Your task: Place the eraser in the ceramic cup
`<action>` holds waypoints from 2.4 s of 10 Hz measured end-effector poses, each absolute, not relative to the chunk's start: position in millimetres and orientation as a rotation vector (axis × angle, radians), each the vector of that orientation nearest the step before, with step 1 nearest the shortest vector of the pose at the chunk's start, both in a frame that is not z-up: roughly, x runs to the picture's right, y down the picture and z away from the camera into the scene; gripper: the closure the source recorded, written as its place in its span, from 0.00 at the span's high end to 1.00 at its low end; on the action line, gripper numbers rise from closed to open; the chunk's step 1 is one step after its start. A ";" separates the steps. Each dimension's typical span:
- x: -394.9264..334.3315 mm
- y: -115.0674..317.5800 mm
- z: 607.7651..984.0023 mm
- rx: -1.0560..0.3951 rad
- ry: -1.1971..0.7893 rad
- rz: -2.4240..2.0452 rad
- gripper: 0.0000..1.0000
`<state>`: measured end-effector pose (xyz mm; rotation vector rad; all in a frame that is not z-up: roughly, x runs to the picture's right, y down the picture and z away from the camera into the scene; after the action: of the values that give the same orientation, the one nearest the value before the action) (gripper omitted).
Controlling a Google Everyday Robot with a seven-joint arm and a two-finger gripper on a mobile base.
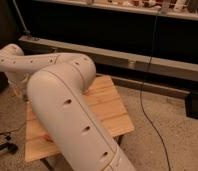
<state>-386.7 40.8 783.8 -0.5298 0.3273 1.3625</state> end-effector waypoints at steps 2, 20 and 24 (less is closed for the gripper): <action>-380.8 50.8 779.9 -0.483 0.304 1.370 0.00; -398.2 23.0 791.3 -0.306 0.231 1.363 0.00; -407.0 27.7 811.7 -0.328 0.235 1.350 0.00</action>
<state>-407.0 27.7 811.7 -0.3276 0.2350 1.3502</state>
